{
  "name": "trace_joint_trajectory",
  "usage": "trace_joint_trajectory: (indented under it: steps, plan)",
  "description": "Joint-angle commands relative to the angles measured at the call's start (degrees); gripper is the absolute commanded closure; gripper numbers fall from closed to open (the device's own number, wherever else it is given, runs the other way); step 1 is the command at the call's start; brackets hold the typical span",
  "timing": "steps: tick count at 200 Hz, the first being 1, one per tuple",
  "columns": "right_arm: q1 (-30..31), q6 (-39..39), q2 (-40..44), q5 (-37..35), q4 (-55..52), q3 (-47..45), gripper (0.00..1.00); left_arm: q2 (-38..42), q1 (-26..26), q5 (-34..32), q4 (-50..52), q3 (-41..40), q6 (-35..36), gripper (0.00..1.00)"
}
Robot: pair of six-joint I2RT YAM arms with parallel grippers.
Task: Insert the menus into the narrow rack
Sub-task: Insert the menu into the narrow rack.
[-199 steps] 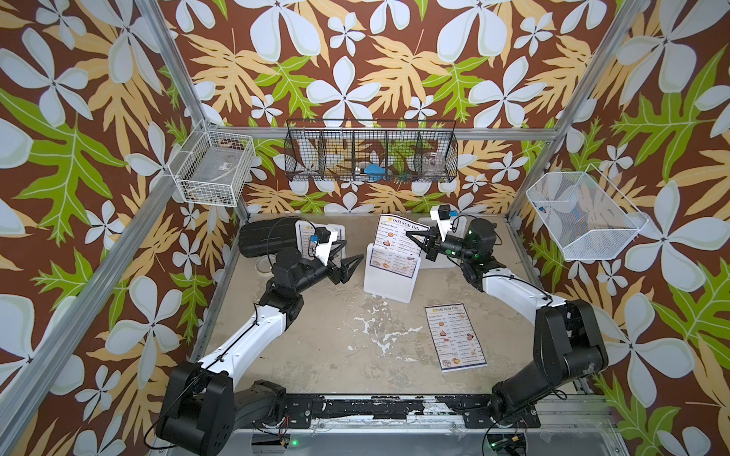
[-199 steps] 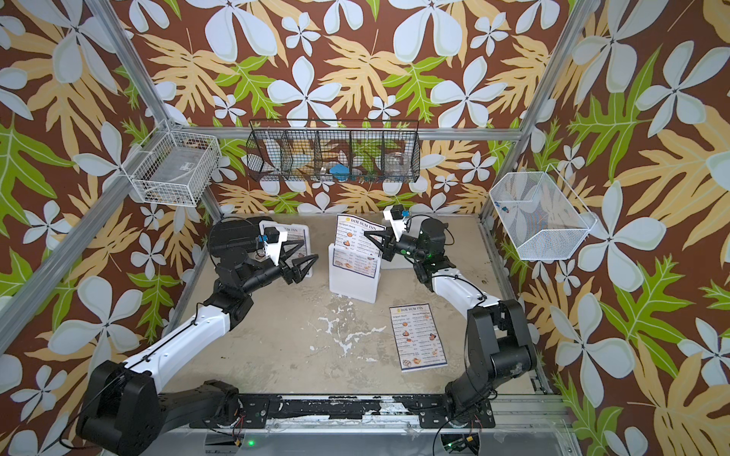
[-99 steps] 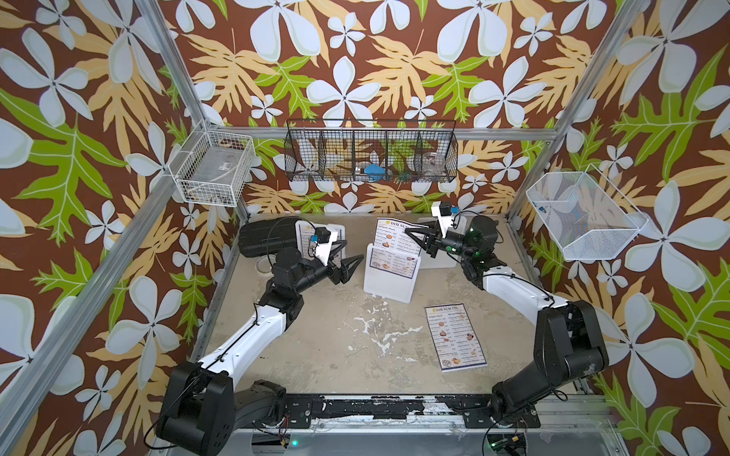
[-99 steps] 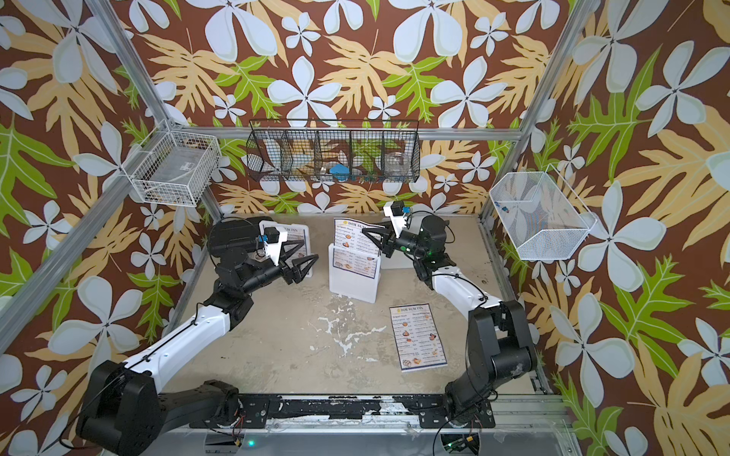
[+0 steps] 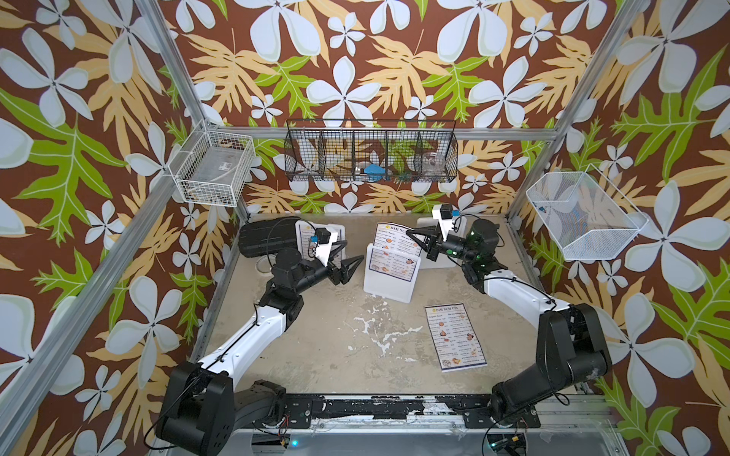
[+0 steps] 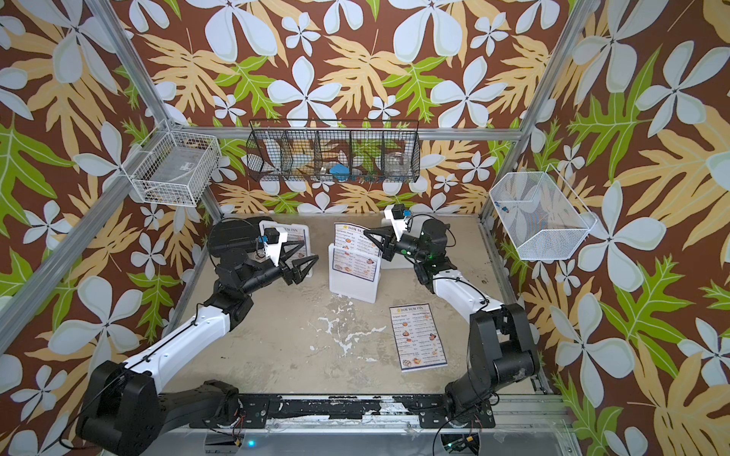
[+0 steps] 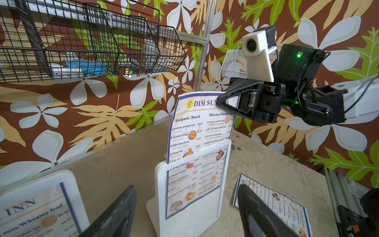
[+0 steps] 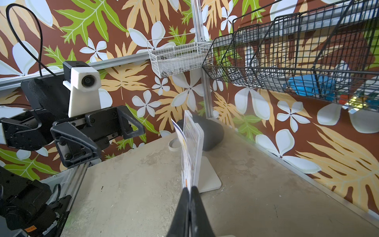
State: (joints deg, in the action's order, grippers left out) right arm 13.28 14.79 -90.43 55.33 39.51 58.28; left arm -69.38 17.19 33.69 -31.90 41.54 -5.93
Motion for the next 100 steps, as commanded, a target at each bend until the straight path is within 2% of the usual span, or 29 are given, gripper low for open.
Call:
trace_joint_trajectory:
  steps: [1, 48, 78, 100]
  plan:
    - [0.31, 0.09, 0.09, 0.59, 2.67, -0.56, 0.94, 0.56, -0.03, 0.54, -1.5, -0.21, 0.49, 0.21]
    - [0.62, 0.41, 0.05, 0.58, 3.64, -1.59, 0.93, 0.48, -0.05, 0.81, -1.54, -0.14, 0.45, 0.21]
    - [0.77, 0.92, -0.08, 0.65, 3.75, -1.05, 0.8, 0.98, -0.01, 0.76, -1.59, -0.49, 0.48, 0.21]
    - [0.78, 0.95, -0.28, 0.51, 2.58, 0.39, 0.79, 1.01, -0.05, 0.76, -1.83, -0.58, 0.48, 0.21]
